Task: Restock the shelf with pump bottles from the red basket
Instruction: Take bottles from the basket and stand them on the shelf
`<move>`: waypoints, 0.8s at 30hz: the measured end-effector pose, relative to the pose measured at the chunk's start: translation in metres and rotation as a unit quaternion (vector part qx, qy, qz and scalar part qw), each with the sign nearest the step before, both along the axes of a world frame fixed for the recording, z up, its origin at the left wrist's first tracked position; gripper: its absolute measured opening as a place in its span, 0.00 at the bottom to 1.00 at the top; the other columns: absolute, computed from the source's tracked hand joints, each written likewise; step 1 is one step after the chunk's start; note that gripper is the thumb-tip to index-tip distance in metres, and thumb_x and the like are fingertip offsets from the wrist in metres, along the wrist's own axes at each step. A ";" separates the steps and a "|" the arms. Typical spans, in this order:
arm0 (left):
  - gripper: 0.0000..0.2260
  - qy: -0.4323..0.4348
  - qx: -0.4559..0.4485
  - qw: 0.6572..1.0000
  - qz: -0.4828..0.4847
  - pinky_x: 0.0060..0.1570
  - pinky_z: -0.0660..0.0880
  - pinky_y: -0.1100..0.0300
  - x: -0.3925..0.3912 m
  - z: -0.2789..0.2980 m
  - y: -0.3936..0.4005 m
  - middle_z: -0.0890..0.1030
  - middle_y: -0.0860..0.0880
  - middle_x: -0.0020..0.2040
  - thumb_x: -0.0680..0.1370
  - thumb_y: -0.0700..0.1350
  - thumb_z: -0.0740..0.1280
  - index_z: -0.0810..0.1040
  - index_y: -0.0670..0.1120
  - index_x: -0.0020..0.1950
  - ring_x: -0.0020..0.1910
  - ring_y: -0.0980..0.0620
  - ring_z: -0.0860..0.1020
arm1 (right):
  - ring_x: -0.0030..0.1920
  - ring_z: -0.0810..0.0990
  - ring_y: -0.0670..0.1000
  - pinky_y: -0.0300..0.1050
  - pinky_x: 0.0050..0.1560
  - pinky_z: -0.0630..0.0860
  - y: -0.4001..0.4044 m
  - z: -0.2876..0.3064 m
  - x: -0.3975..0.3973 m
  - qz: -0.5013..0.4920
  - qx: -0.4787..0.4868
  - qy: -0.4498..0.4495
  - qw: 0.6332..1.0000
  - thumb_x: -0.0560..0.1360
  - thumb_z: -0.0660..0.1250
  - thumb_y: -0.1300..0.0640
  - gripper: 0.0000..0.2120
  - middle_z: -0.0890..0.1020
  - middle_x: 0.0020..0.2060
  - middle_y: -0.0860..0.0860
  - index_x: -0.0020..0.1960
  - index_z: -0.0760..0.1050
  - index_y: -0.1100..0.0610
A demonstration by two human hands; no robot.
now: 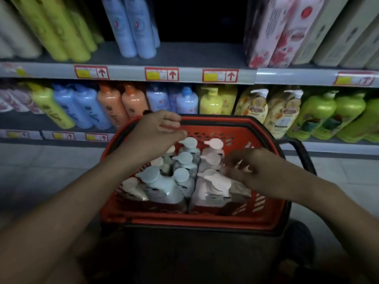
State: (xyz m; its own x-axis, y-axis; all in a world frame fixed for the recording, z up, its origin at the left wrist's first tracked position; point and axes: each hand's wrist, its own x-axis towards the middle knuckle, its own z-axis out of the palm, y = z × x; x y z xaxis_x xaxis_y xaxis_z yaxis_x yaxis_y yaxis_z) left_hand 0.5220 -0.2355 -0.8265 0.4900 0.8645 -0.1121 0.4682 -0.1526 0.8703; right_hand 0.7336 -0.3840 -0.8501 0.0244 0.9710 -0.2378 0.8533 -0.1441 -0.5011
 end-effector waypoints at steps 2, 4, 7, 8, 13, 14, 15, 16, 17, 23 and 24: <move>0.16 -0.002 0.001 1.000 -0.023 0.49 0.78 0.70 0.005 0.000 0.000 0.83 0.54 0.57 0.75 0.44 0.75 0.79 0.51 0.62 0.54 0.59 0.82 | 0.52 0.80 0.41 0.37 0.52 0.74 0.001 -0.007 -0.005 0.034 -0.081 0.024 0.996 0.75 0.68 0.33 0.30 0.81 0.57 0.42 0.71 0.72 0.46; 0.17 -0.009 0.018 0.999 -0.037 0.54 0.79 0.67 0.007 0.002 0.000 0.83 0.55 0.58 0.75 0.45 0.76 0.79 0.52 0.62 0.55 0.58 0.82 | 0.61 0.78 0.45 0.40 0.60 0.74 0.003 -0.014 -0.010 0.072 -0.105 -0.015 0.992 0.73 0.72 0.35 0.37 0.75 0.65 0.44 0.77 0.66 0.46; 0.18 0.002 0.027 0.998 -0.056 0.54 0.78 0.67 0.006 -0.001 -0.002 0.82 0.58 0.58 0.74 0.47 0.76 0.78 0.54 0.63 0.55 0.60 0.81 | 0.56 0.77 0.41 0.39 0.58 0.74 0.007 -0.019 0.001 0.061 -0.122 0.025 0.990 0.71 0.77 0.39 0.40 0.75 0.62 0.43 0.77 0.65 0.46; 0.18 0.003 0.027 0.998 -0.060 0.51 0.78 0.71 0.005 -0.003 -0.003 0.82 0.58 0.58 0.74 0.48 0.76 0.78 0.54 0.63 0.55 0.61 0.81 | 0.52 0.78 0.39 0.37 0.54 0.73 0.010 -0.018 0.010 0.046 -0.138 0.045 0.988 0.70 0.78 0.39 0.39 0.77 0.58 0.42 0.76 0.66 0.45; 0.19 -0.006 0.038 0.994 -0.098 0.55 0.79 0.63 0.013 -0.009 -0.005 0.81 0.57 0.60 0.75 0.47 0.76 0.77 0.54 0.64 0.56 0.59 0.81 | 0.49 0.85 0.47 0.42 0.49 0.81 0.026 -0.029 0.054 -0.058 -0.109 0.065 0.990 0.83 0.66 0.54 0.13 0.84 0.53 0.49 0.67 0.76 0.50; 0.19 -0.005 0.037 0.994 -0.105 0.56 0.79 0.61 0.015 -0.013 -0.004 0.81 0.56 0.60 0.74 0.47 0.76 0.77 0.53 0.64 0.56 0.58 0.81 | 0.51 0.85 0.52 0.49 0.52 0.82 0.028 -0.034 0.060 -0.078 -0.090 0.067 0.991 0.83 0.65 0.57 0.12 0.84 0.52 0.50 0.66 0.77 0.52; 0.20 -0.004 0.035 0.993 -0.109 0.56 0.79 0.62 0.018 -0.017 -0.004 0.82 0.55 0.59 0.74 0.46 0.76 0.77 0.53 0.64 0.56 0.57 0.81 | 0.53 0.85 0.54 0.51 0.55 0.81 0.029 -0.039 0.063 -0.079 -0.080 0.052 0.992 0.83 0.66 0.59 0.12 0.84 0.51 0.49 0.65 0.78 0.53; 0.20 -0.002 0.031 0.993 -0.113 0.54 0.79 0.65 0.020 -0.021 -0.005 0.82 0.54 0.59 0.74 0.46 0.76 0.77 0.52 0.64 0.56 0.56 0.81 | 0.55 0.84 0.54 0.50 0.56 0.79 0.030 -0.045 0.062 -0.069 -0.091 0.020 0.993 0.82 0.68 0.59 0.12 0.83 0.52 0.48 0.65 0.79 0.54; 0.20 0.002 0.028 0.993 -0.118 0.52 0.78 0.67 0.022 -0.024 -0.006 0.82 0.54 0.59 0.74 0.45 0.76 0.77 0.51 0.65 0.56 0.56 0.81 | 0.56 0.83 0.54 0.47 0.55 0.77 0.030 -0.051 0.059 -0.052 -0.119 -0.007 0.992 0.80 0.69 0.57 0.13 0.82 0.53 0.49 0.65 0.79 0.54; 0.20 0.008 0.026 0.986 -0.163 0.54 0.80 0.58 0.043 -0.033 -0.013 0.82 0.56 0.58 0.74 0.46 0.76 0.77 0.52 0.64 0.55 0.55 0.81 | 0.68 0.74 0.61 0.53 0.64 0.77 0.012 -0.121 0.025 0.015 -0.179 -0.149 0.972 0.67 0.80 0.45 0.44 0.68 0.70 0.55 0.76 0.64 0.55; 0.20 0.007 0.031 0.985 -0.168 0.53 0.80 0.60 0.047 -0.033 -0.013 0.82 0.55 0.58 0.74 0.46 0.76 0.77 0.52 0.64 0.55 0.56 0.81 | 0.70 0.72 0.61 0.56 0.65 0.76 0.011 -0.122 0.022 0.010 -0.150 -0.181 0.972 0.66 0.80 0.45 0.46 0.66 0.72 0.55 0.76 0.62 0.54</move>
